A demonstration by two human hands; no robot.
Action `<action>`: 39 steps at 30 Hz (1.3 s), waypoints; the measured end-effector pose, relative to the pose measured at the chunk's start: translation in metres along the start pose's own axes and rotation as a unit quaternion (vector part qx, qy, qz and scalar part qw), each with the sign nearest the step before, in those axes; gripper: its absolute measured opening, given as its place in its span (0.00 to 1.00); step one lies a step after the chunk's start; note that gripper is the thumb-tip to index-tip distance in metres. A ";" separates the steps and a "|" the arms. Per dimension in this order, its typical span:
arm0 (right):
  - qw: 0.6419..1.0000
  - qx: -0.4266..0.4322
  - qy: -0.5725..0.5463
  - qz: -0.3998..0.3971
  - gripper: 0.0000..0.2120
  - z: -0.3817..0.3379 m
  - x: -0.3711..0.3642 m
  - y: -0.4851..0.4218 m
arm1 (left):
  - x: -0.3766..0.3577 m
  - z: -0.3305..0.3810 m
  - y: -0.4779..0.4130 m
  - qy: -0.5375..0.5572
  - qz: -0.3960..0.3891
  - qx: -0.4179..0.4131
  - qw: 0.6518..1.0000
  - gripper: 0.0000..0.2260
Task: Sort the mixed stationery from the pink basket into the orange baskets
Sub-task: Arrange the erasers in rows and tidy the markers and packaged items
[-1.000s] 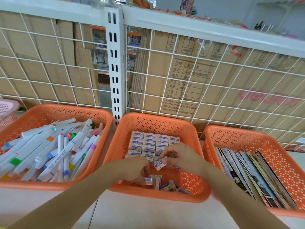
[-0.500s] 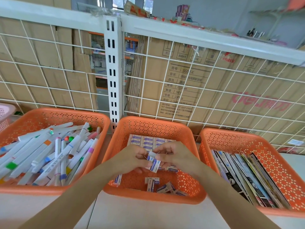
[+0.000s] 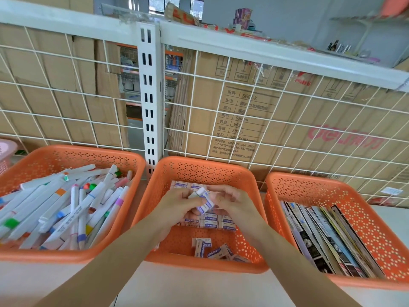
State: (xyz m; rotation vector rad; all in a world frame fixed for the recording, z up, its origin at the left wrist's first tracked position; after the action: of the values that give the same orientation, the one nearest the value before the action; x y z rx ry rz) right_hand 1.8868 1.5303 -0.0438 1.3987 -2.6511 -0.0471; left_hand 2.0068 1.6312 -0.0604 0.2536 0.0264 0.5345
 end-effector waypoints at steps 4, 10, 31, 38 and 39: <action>0.999 -0.028 -0.026 0.011 0.05 0.003 -0.004 0.003 | -0.001 0.003 0.000 0.041 0.018 -0.016 0.999 0.07; 1.000 -0.013 -0.017 0.021 0.04 -0.002 0.000 0.002 | -0.004 0.001 0.002 0.030 -0.002 -0.021 0.999 0.11; 0.883 0.110 0.427 0.161 0.11 0.006 0.053 0.001 | -0.040 0.000 -0.036 -0.645 -0.126 -0.238 0.715 0.20; 0.884 0.126 0.418 0.166 0.10 0.011 0.055 0.005 | -0.041 -0.007 -0.039 -0.679 -0.130 -0.254 0.677 0.21; 0.885 0.128 0.417 0.164 0.10 0.011 0.055 0.004 | -0.042 -0.007 -0.039 -0.687 -0.126 -0.259 0.667 0.20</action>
State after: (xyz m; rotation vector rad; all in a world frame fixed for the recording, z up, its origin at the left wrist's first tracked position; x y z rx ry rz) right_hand 1.8513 1.4873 -0.0483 0.7234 -2.1212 0.7800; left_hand 1.9895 1.5792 -0.0780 0.0342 -1.5538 -0.0611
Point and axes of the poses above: each hand's wrist, its own y-axis away from the middle knuckle, its own x-axis out of the back of the hand, z = x × y, the point moved 1 cm from there along -y, towards the middle knuckle, and after that the axes turned 2 degrees about -z, right-handed, at the moved point
